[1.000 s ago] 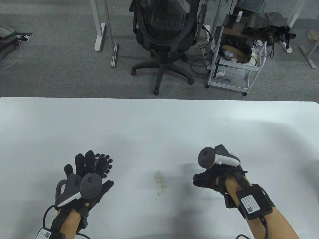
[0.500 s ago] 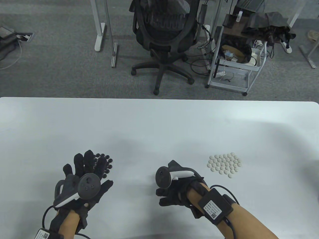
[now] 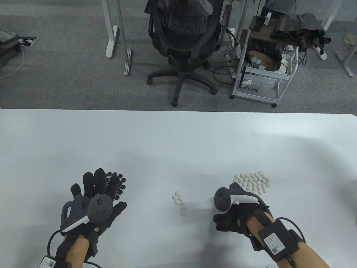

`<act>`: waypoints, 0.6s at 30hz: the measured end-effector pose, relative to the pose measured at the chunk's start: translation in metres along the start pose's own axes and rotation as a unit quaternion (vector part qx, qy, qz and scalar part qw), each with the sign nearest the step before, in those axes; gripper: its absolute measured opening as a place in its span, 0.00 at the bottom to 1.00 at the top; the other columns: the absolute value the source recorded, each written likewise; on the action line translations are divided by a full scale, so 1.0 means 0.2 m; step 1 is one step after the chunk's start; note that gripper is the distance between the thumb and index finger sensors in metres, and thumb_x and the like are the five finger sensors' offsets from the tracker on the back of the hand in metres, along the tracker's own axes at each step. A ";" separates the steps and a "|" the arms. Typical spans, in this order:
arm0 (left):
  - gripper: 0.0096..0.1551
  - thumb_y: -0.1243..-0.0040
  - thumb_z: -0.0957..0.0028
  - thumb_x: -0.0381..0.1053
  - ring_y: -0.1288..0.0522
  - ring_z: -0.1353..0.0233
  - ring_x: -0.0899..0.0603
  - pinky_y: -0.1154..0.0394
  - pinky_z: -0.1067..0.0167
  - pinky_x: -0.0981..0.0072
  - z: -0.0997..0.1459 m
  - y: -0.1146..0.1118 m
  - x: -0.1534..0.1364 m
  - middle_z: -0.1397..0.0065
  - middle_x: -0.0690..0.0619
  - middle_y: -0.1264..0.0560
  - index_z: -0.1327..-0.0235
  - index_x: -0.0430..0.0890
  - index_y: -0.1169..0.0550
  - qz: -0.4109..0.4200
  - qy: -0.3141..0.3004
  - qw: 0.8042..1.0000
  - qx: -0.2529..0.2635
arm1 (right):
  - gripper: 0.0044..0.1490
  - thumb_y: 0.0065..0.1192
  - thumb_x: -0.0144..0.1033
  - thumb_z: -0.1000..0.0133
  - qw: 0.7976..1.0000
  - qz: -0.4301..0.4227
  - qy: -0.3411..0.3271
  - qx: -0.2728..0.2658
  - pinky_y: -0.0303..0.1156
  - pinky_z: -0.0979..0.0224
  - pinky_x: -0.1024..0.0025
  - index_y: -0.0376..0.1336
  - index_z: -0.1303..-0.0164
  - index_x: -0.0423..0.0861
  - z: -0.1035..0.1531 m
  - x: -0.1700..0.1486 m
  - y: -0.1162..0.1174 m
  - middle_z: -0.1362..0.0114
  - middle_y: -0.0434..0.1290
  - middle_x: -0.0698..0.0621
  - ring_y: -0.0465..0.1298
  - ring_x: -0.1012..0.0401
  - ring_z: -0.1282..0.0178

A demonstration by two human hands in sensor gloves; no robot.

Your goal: Go stone sorting task

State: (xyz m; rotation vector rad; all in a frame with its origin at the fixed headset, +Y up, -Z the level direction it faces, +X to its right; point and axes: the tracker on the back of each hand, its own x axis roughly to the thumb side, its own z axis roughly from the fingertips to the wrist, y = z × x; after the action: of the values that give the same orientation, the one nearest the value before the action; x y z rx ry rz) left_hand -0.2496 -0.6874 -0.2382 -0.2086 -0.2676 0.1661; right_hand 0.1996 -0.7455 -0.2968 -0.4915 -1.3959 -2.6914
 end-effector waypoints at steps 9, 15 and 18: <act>0.46 0.62 0.32 0.62 0.78 0.27 0.18 0.74 0.42 0.13 -0.01 -0.01 0.01 0.19 0.25 0.77 0.12 0.41 0.59 -0.006 0.000 1.000 -0.008 | 0.36 0.46 0.53 0.38 0.990 -0.111 0.090 -0.022 0.25 0.35 0.19 0.50 0.19 0.55 0.05 -0.41 0.02 0.20 0.22 0.36 0.19 0.33 0.28; 0.46 0.62 0.32 0.62 0.79 0.27 0.18 0.74 0.42 0.13 -0.01 -0.01 0.01 0.19 0.25 0.77 0.12 0.41 0.59 -0.005 0.000 1.000 -0.004 | 0.36 0.46 0.54 0.38 0.986 -0.128 0.102 -0.041 0.25 0.35 0.19 0.49 0.19 0.55 0.00 -0.44 -0.03 0.20 0.21 0.36 0.19 0.33 0.28; 0.46 0.62 0.32 0.62 0.79 0.27 0.18 0.74 0.42 0.13 -0.01 -0.01 0.01 0.19 0.25 0.77 0.12 0.41 0.59 -0.002 0.000 1.000 -0.002 | 0.37 0.45 0.54 0.38 0.984 -0.138 0.106 -0.046 0.25 0.35 0.19 0.49 0.19 0.55 -0.02 -0.45 -0.05 0.20 0.21 0.35 0.19 0.33 0.28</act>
State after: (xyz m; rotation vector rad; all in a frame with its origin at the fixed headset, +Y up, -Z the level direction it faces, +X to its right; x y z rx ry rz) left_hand -0.2481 -0.6886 -0.2386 -0.2120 -0.2681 0.1620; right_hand 0.2828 -0.7501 -0.3347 -0.0125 -1.3760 -2.9252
